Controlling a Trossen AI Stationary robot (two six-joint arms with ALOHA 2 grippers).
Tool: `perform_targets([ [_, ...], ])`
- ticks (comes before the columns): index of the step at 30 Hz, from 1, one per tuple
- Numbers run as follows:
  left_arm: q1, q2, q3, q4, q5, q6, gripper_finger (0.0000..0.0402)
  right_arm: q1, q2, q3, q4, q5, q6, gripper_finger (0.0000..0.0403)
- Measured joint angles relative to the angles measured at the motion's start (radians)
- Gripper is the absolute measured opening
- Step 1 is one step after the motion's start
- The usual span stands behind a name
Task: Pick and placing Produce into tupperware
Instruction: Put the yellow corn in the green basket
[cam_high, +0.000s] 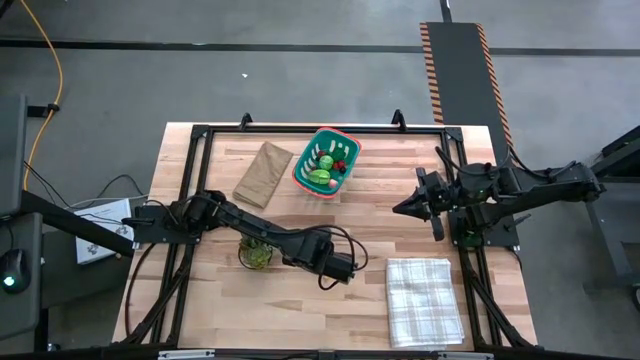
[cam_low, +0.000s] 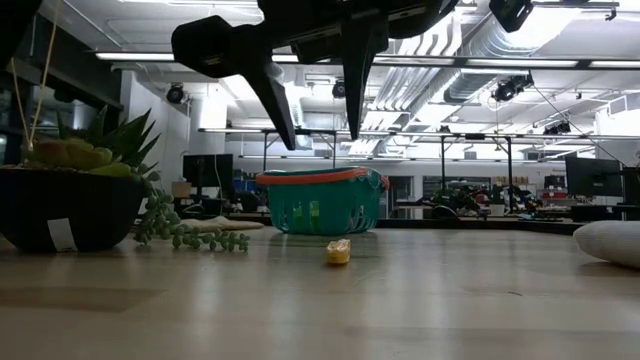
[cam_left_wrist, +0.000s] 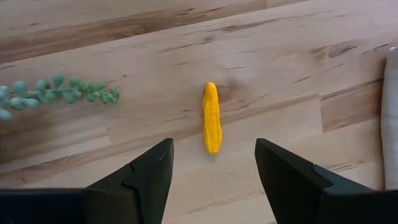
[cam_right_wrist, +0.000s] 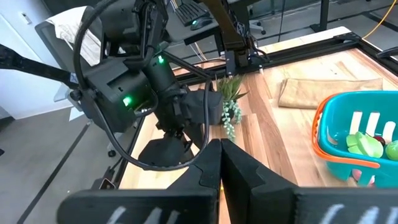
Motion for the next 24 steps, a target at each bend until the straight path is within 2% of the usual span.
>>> perform_targets([
  [15,0.0,0.003,0.0,0.024,0.0,0.0,0.0216,0.0,0.0,0.0,-0.017,-0.008,0.0,0.0001],
  [24,0.001,0.083,0.0,0.063,0.029,0.002,0.0216,0.0,0.0,0.0,-0.018,-0.008,0.0,0.0001],
])
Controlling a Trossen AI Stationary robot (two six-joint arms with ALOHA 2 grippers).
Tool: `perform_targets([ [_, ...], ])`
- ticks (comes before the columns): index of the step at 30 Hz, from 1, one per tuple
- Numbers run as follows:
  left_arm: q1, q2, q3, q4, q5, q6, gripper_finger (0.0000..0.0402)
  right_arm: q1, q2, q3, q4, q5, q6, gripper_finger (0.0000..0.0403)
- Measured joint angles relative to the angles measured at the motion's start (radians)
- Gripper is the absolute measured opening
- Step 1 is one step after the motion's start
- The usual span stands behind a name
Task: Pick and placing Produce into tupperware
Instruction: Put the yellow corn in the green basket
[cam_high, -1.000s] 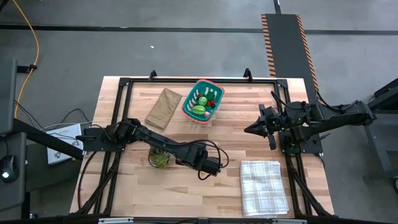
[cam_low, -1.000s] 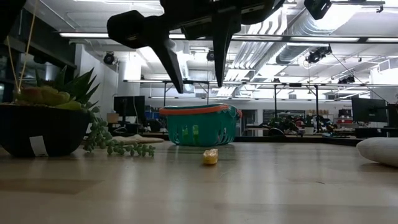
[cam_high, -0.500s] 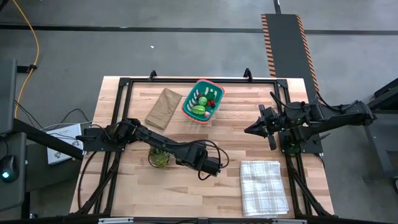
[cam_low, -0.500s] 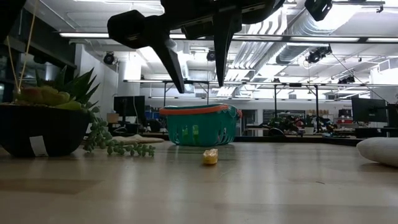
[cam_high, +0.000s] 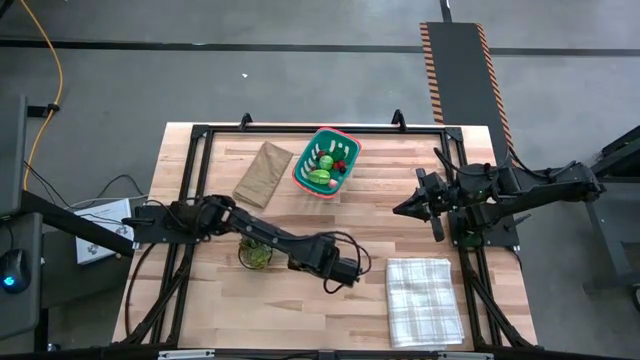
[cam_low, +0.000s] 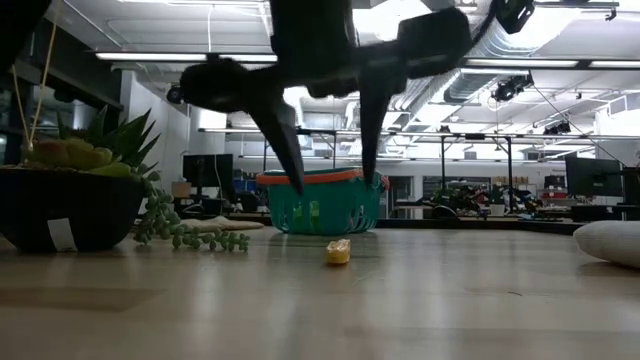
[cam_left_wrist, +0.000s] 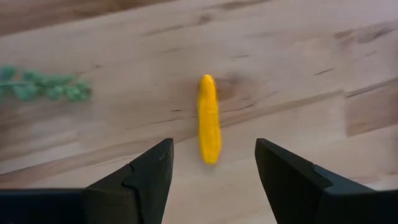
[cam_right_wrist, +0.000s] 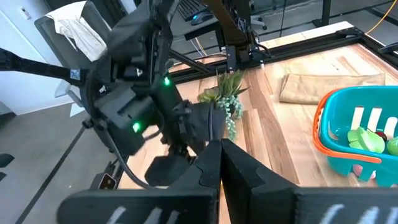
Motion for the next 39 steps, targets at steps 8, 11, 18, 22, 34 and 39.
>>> perform_targets([
  [8,-0.001,0.053,0.0,0.031,0.035,0.011,0.0216,0.0,0.0,0.0,-0.001,0.0,0.001,0.0001],
  [11,-0.001,0.058,-0.001,0.03,0.044,0.012,0.0216,0.0,0.0,0.0,0.0,0.0,0.008,0.0001],
  [18,-0.001,0.057,0.0,0.033,0.001,0.014,0.0216,0.0,0.0,0.0,0.0,0.0,0.01,0.0001],
  [22,-0.001,0.057,0.0,0.032,-0.002,0.014,0.0216,0.0,0.0,0.0,0.0,0.0,0.011,0.0001],
  [34,-0.001,0.057,0.0,-0.006,-0.01,0.013,0.0216,0.0,0.0,0.0,0.0,0.0,0.011,0.0001],
  [39,-0.001,0.057,0.0,-0.006,-0.01,0.013,0.0216,0.0,0.0,0.0,0.0,0.0,0.011,0.0001],
])
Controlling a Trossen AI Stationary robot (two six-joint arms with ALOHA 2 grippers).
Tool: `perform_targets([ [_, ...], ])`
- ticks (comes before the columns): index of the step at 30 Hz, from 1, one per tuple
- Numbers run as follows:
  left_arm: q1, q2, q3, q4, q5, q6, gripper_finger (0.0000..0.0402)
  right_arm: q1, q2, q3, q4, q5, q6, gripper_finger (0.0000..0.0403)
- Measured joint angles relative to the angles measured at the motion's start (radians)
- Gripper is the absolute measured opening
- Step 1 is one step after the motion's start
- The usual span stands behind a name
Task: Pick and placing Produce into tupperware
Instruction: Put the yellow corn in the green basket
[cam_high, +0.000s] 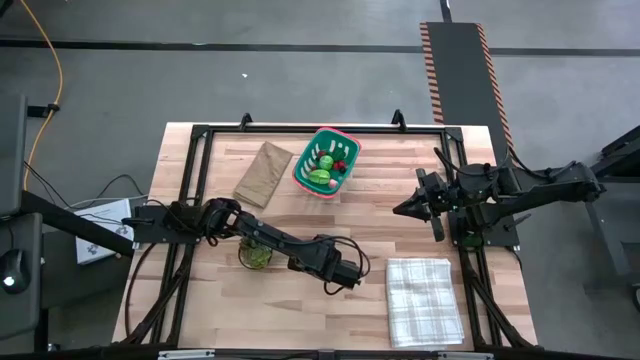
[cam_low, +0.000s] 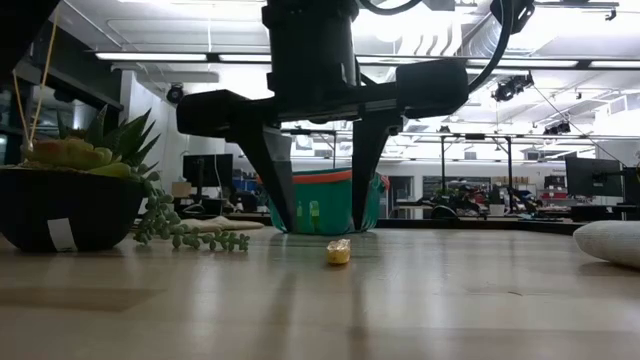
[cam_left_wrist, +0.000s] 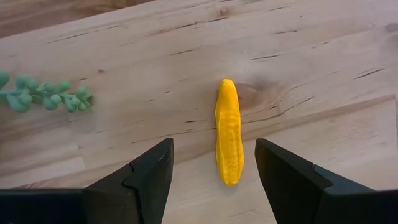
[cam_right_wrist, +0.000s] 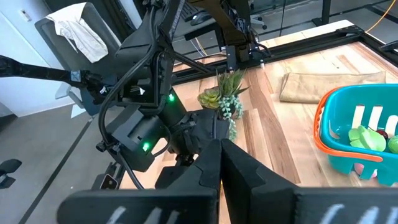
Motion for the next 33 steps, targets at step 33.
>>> perform_targets([
  [33,0.0,-0.002,0.0,0.048,0.008,-0.004,0.0216,0.0,0.0,0.0,0.0,-0.029,0.016,0.0001],
])
